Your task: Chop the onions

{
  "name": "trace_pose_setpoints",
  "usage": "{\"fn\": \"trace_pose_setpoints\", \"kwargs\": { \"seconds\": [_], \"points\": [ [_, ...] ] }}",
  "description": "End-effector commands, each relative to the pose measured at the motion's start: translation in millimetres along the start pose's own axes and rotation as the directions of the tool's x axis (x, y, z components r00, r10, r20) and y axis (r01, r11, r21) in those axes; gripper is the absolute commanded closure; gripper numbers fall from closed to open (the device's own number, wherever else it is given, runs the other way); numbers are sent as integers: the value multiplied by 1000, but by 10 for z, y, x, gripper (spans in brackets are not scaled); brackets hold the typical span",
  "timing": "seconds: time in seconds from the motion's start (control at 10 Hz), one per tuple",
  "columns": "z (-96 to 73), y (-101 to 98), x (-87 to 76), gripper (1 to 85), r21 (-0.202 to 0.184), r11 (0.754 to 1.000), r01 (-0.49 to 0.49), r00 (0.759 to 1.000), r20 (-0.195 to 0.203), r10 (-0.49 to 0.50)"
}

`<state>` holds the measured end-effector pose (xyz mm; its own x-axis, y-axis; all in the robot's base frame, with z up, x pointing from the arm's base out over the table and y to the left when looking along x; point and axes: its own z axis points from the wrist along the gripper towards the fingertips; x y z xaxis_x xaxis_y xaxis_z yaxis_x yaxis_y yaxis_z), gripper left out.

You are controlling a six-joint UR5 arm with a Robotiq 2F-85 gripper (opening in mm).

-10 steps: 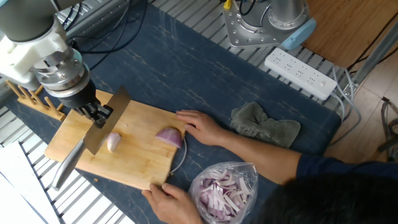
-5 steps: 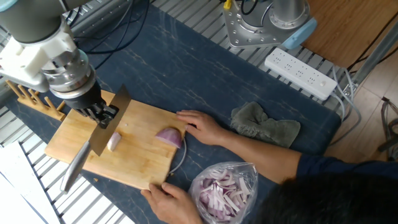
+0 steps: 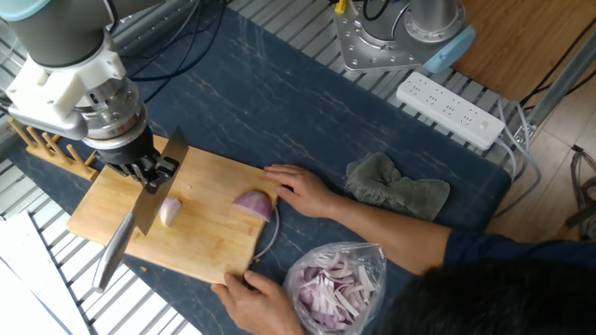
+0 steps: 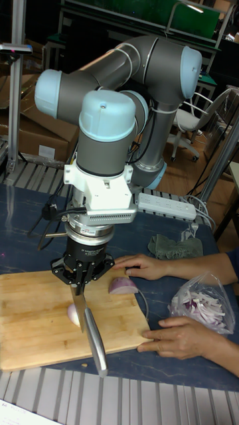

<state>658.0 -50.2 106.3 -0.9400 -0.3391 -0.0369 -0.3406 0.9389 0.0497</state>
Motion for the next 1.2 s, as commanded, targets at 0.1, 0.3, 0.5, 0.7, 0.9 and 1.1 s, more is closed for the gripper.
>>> {"fn": "trace_pose_setpoints", "kwargs": {
  "seconds": [0.1, 0.3, 0.5, 0.7, 0.9, 1.1],
  "points": [
    [16, 49, 7, 847, -16, 1000, 0, 1000, 6, 0],
    [52, 43, 7, 847, -17, 1000, 0, 1000, 10, 0],
    [83, 42, 5, 847, -17, 1000, 0, 1000, 15, 1],
    [96, 55, 9, 847, -20, 1000, -2, 1000, 16, 2],
    [112, 63, 5, 847, -19, 1000, -3, 1000, 18, 4],
    [118, 65, 5, 847, -20, 1000, -2, 1000, 19, 2]
  ]
}}
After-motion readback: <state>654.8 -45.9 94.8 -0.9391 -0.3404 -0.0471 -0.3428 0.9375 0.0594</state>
